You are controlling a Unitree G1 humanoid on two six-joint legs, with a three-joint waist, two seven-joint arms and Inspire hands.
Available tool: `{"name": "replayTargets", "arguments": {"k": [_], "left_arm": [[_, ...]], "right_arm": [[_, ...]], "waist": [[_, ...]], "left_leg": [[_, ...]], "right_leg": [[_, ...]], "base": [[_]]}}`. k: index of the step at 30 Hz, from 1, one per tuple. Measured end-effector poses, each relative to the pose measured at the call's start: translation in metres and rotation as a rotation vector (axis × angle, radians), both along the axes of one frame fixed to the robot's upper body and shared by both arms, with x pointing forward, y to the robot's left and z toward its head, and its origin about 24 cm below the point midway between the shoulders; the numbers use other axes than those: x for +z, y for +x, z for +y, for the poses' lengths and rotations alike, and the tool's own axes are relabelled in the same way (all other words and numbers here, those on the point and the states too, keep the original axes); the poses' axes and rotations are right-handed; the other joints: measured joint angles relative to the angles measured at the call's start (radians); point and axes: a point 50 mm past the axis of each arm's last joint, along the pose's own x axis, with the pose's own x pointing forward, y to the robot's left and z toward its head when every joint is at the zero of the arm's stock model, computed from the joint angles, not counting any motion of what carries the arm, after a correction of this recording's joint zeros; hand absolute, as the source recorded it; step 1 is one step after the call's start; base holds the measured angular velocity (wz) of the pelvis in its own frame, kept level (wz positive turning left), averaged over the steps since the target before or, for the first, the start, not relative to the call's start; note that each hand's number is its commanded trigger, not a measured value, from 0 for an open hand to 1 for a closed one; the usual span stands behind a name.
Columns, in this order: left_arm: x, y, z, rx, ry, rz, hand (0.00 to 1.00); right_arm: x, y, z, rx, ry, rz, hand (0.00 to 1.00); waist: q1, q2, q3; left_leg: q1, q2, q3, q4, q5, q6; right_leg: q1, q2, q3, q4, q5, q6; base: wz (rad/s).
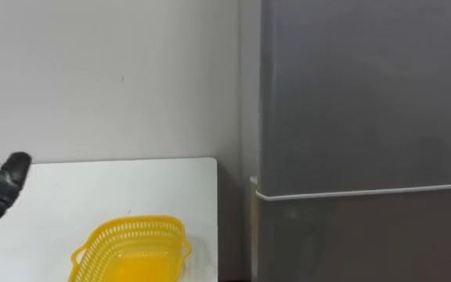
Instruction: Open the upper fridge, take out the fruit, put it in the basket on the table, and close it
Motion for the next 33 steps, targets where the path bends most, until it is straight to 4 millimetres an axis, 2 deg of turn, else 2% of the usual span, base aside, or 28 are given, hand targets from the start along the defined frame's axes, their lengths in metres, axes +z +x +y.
{"name": "replayTargets", "arguments": {"k": [2,5,8,12,15,17,22,24,33], "left_arm": [[0.001,0.005,-0.009,-0.088,0.054,0.018,0.0],[0.004,0.014,-0.028,-0.252,0.121,0.037,0.0],[0.012,0.021,-0.043,-0.376,0.177,0.022,0.0],[0.019,0.026,-0.058,-0.508,0.226,0.005,0.0],[0.021,0.03,-0.071,-0.617,0.25,0.006,0.0],[0.019,0.03,-0.08,-0.712,0.23,0.012,0.0],[0.013,0.029,-0.094,-0.849,0.252,0.043,0.0],[0.013,0.029,-0.093,-0.854,0.252,0.053,0.0],[0.01,0.029,-0.096,-0.893,0.25,0.078,0.0]], "right_arm": [[0.001,0.005,-0.004,0.007,-0.003,-0.009,0.0],[0.002,0.008,-0.008,0.01,-0.008,-0.016,0.0],[0.004,0.007,-0.014,0.016,-0.021,-0.01,0.0],[0.004,0.006,-0.016,0.034,-0.031,0.005,0.0],[0.004,0.005,-0.016,0.033,-0.023,0.014,0.0],[0.004,0.004,-0.016,0.019,-0.027,0.023,0.0],[0.005,0.001,-0.018,-0.006,-0.044,0.04,0.0],[0.005,0.0,-0.019,-0.003,-0.052,0.044,0.0],[0.005,-0.004,-0.02,-0.007,-0.057,0.077,0.0]], "waist": [[-0.01,0.004,0.0034],[-0.018,0.007,0.0014],[-0.038,0.005,0.0003],[-0.048,0.004,-0.001],[-0.06,0.005,-0.0018],[-0.072,0.008,-0.0063],[-0.09,0.015,-0.0115],[-0.101,0.016,-0.0121],[-0.105,0.022,-0.0086]], "left_leg": [[-0.002,0.0,0.003,0.0,0.0,0.0],[0.0,0.001,0.005,0.004,0.0,0.0],[0.0,0.001,0.005,0.007,0.0,0.0],[0.003,0.001,0.01,0.007,0.0,0.0],[0.001,0.002,0.031,0.008,0.0,0.0],[0.002,0.002,0.036,0.008,0.0,0.0],[0.01,0.002,0.045,0.009,0.0,0.0],[0.01,0.003,0.046,0.01,0.0,0.0],[0.009,0.002,0.046,0.013,0.0,0.0]], "right_leg": [[-0.002,0.0,0.003,0.0,0.0,0.0],[-0.005,0.0,0.01,0.0,0.0,0.0],[-0.003,0.0,0.013,0.0,0.0,0.0],[0.001,0.001,0.022,0.0,0.0,0.0],[-0.002,0.001,0.029,0.0,0.0,0.0],[-0.002,0.0,0.032,0.0,0.001,0.0],[-0.001,0.001,0.048,0.001,0.001,-0.001],[0.0,0.001,0.048,0.002,0.002,-0.002],[-0.004,0.002,0.048,0.003,0.005,0.0]], "base": [[-0.06],[-0.11],[0.0],[-0.06],[-0.08],[-0.05],[-0.08],[0.0],[0.03]]}}
